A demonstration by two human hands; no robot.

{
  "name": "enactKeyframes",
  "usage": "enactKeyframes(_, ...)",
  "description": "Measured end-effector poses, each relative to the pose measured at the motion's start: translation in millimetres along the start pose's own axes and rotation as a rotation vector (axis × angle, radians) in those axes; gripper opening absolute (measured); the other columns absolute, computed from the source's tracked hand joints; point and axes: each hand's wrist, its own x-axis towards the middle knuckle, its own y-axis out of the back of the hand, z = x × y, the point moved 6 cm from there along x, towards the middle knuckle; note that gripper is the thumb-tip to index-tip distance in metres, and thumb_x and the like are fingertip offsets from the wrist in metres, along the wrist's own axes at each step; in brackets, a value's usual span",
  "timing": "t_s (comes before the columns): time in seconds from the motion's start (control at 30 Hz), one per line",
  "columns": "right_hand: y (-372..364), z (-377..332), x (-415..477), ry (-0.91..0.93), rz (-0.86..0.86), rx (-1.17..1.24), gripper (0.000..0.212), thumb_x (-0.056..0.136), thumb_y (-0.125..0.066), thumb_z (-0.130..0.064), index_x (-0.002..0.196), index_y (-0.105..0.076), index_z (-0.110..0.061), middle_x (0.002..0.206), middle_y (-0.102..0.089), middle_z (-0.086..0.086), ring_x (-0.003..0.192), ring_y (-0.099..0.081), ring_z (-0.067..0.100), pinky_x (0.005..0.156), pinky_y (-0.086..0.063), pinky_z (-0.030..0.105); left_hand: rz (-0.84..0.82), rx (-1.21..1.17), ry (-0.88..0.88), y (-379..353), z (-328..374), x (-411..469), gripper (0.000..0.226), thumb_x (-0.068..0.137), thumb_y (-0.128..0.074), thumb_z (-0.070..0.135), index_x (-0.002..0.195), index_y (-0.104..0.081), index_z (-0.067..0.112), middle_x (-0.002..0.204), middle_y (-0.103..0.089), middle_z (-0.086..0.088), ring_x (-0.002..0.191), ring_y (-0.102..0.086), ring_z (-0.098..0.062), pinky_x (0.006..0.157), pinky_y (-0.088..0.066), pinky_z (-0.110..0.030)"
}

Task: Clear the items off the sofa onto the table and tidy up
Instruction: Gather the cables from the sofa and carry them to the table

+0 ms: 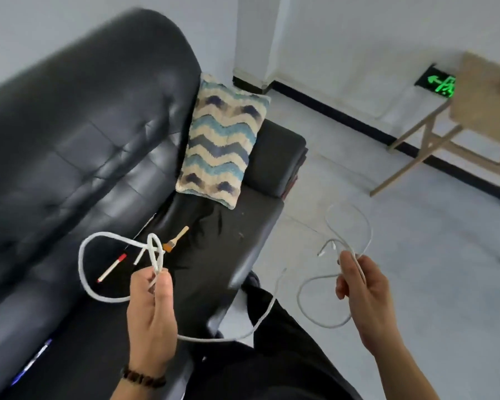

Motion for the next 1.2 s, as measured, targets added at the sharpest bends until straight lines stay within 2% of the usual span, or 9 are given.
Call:
enactKeyframes(0.13,81,42,-50,-0.041,0.251,0.064,0.033,0.089,-0.054,-0.044,0.074,-0.051,-0.014,0.055,-0.048,-0.001,0.055,-0.044,0.009,0.052,-0.037,0.013,-0.261,0.019,-0.087,-74,30,-26,0.034,0.082,-0.041,0.065,0.087,-0.049,0.032,0.058,-0.046,0.011,0.049,-0.036,-0.005,0.046,-0.034,-0.020)
enactKeyframes(0.27,160,82,-87,-0.038,0.503,0.147,0.022,0.086,-0.056,-0.045,0.075,-0.055,-0.026,0.069,-0.053,0.006,0.060,-0.050,0.012,0.058,-0.042,0.014,-0.465,0.066,-0.248,-153,77,-60,0.040,0.081,-0.042,0.068,0.086,-0.046,0.029,0.062,-0.040,0.006,0.048,-0.038,-0.005,0.045,-0.032,-0.014)
enactKeyframes(0.33,199,102,-100,-0.034,0.618,0.184,0.018,0.088,-0.058,-0.040,0.080,-0.057,-0.024,0.075,-0.057,0.011,0.063,-0.056,0.012,0.060,-0.045,0.017,-0.543,0.073,-0.304,-196,93,-82,0.047,0.079,-0.040,0.078,0.085,-0.044,0.031,0.064,-0.040,0.003,0.050,-0.037,-0.006,0.046,-0.033,-0.015)
enactKeyframes(0.47,274,152,-103,-0.040,0.760,0.319,0.012,0.093,-0.059,-0.025,0.088,-0.058,-0.014,0.080,-0.068,0.005,0.066,-0.063,0.008,0.063,-0.049,0.021,-0.663,0.145,-0.385,-291,114,-134,0.053,0.074,-0.036,0.086,0.088,-0.045,0.036,0.066,-0.042,0.001,0.053,-0.039,-0.014,0.048,-0.034,-0.012)
enactKeyframes(0.63,386,204,-80,-0.066,0.821,0.371,0.021,0.089,-0.058,-0.034,0.088,-0.058,-0.013,0.082,-0.067,0.006,0.071,-0.065,0.015,0.065,-0.051,0.021,-0.739,0.183,-0.464,-413,144,-204,0.051,0.080,-0.039,0.076,0.087,-0.046,0.026,0.065,-0.045,-0.002,0.052,-0.041,-0.009,0.050,-0.038,-0.023)
enactKeyframes(0.73,447,217,-57,-0.065,0.818,0.311,0.013,0.093,-0.059,-0.031,0.086,-0.056,-0.020,0.081,-0.063,0.012,0.074,-0.061,0.029,0.064,-0.049,0.031,-0.774,0.167,-0.498,-474,174,-239,0.047,0.081,-0.039,0.076,0.086,-0.045,0.029,0.060,-0.042,-0.002,0.049,-0.037,-0.006,0.046,-0.033,-0.018)
enactKeyframes(0.83,496,221,-27,-0.060,0.802,0.260,0.014,0.094,-0.060,-0.027,0.082,-0.053,-0.027,0.079,-0.057,0.011,0.076,-0.055,0.037,0.068,-0.046,0.044,-0.783,0.145,-0.492,-526,196,-259,0.057,0.079,-0.037,0.079,0.087,-0.046,0.023,0.058,-0.041,0.001,0.048,-0.038,-0.004,0.045,-0.032,-0.013)
enactKeyframes(1.07,594,243,96,-0.074,0.782,0.272,0.014,0.095,-0.060,-0.026,0.082,-0.055,-0.026,0.080,-0.057,0.013,0.079,-0.054,0.039,0.067,-0.047,0.041,-0.778,0.106,-0.443,-681,211,-261,0.055,0.081,-0.036,0.079,0.084,-0.043,0.024,0.065,-0.051,0.017,0.050,-0.040,0.001,0.047,-0.034,-0.010)
enactKeyframes(1.2,674,239,185,-0.072,0.813,0.271,0.009,0.093,-0.061,-0.033,0.085,-0.058,-0.029,0.082,-0.061,0.010,0.081,-0.057,0.039,0.074,-0.050,0.052,-0.827,0.068,-0.425,-808,235,-251,0.058,0.082,-0.036,0.078,0.085,-0.043,0.020,0.063,-0.051,0.016,0.046,-0.039,-0.002,0.043,-0.032,-0.010)
